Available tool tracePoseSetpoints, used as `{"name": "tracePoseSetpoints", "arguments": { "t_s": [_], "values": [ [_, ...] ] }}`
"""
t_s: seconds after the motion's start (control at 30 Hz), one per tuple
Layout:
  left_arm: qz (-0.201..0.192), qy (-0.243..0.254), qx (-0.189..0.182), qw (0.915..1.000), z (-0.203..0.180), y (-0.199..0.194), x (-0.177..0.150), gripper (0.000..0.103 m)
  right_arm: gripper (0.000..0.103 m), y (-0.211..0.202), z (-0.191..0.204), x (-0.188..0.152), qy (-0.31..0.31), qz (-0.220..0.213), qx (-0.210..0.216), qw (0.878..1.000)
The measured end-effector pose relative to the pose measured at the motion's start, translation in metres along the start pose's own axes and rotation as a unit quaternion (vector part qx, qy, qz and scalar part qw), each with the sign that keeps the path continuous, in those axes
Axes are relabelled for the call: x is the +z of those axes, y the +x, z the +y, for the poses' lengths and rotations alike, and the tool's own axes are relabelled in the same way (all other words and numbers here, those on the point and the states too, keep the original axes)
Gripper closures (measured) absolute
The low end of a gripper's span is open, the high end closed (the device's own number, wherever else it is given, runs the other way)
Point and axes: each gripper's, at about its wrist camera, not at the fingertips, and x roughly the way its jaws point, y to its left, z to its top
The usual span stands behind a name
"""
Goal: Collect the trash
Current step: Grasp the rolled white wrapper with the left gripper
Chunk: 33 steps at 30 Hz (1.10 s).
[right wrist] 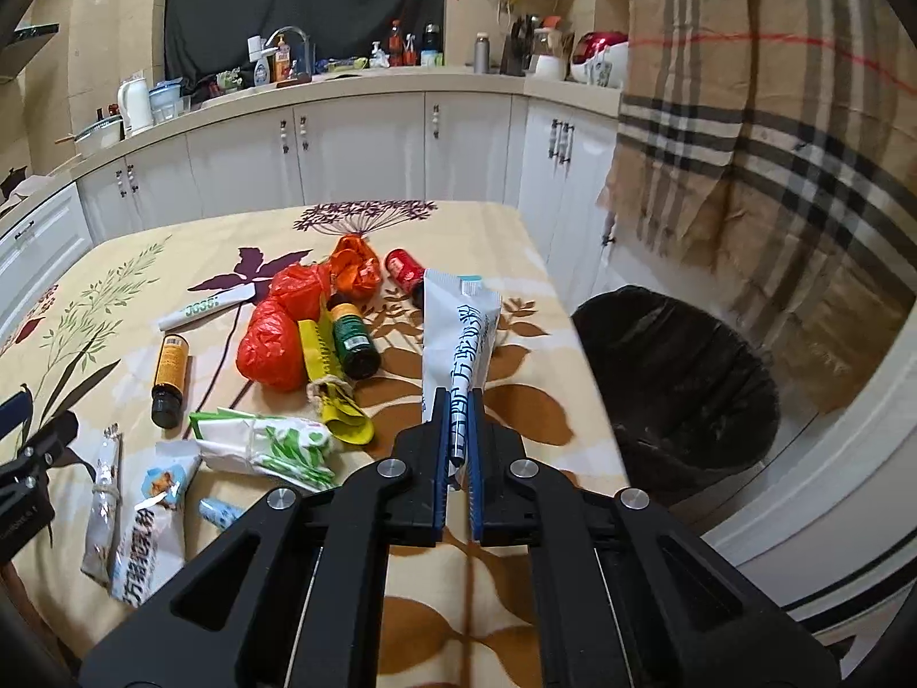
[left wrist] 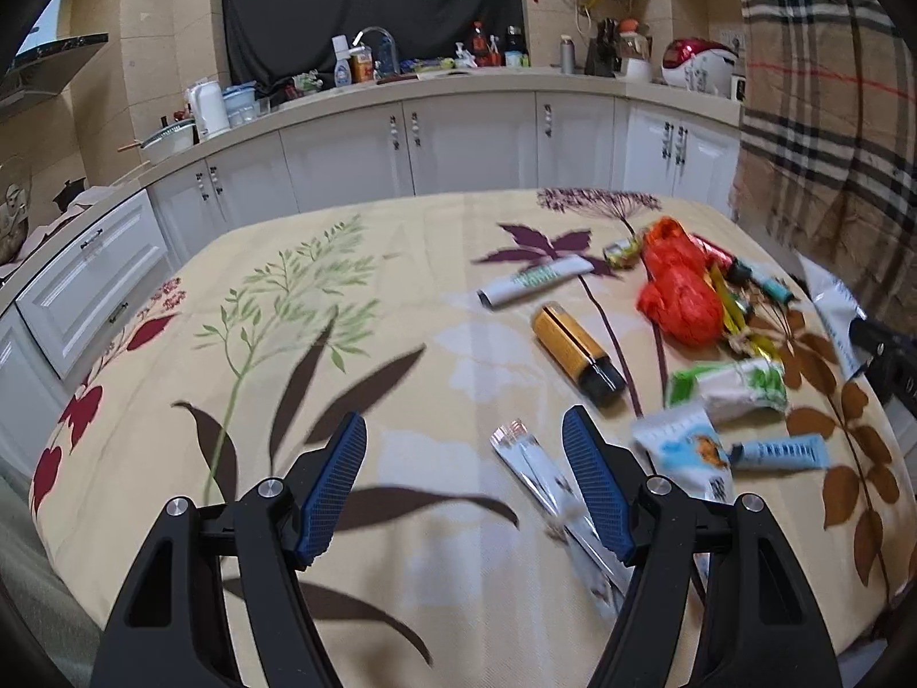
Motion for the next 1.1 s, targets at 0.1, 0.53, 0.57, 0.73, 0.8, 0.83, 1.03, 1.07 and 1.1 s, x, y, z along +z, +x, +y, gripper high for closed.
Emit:
{"name": "tracePoseSetpoints", "arguments": {
  "t_s": [0.1,0.53,0.57,0.73,0.8,0.83,1.03,1.07,1.1],
  "values": [
    [0.013,-0.003,-0.003,0.9999,-0.007,-0.002,-0.008,0.037,0.097,-0.005,-0.007,-0.005,0.004,-0.005,0.001,1.0],
    [0.032,0.025,-0.036,0.9985,-0.028,-0.002,-0.03,0.087,0.097,-0.014,-0.017,-0.018,0.02,-0.009,0.008,1.0],
    [0.03,0.025,-0.042,0.9983,-0.028,-0.003,-0.031,0.092,0.097,-0.014,-0.018,-0.018,0.022,-0.01,0.009,1.0],
    [0.018,0.021,-0.039,0.9989,-0.023,-0.006,-0.032,0.102,0.097,-0.015,-0.018,-0.018,0.022,-0.011,0.011,1.0],
    [0.02,0.011,-0.05,0.9985,-0.018,-0.005,-0.033,0.102,0.097,-0.016,-0.017,-0.017,0.022,-0.012,0.011,1.0],
    [0.02,0.008,-0.051,0.9985,-0.017,-0.005,-0.032,0.102,0.097,-0.016,-0.017,-0.017,0.022,-0.012,0.011,1.0],
    [0.034,-0.034,-0.075,0.996,-0.005,-0.009,-0.033,0.1,0.097,-0.016,-0.013,-0.017,0.02,-0.013,0.012,1.0],
    [0.037,-0.041,-0.078,0.9955,-0.004,-0.009,-0.032,0.093,0.097,-0.017,-0.012,-0.017,0.02,-0.013,0.013,1.0],
    [0.037,-0.044,-0.081,0.9951,-0.005,-0.01,-0.032,0.088,0.097,-0.017,-0.012,-0.017,0.02,-0.013,0.012,1.0]
  ]
}}
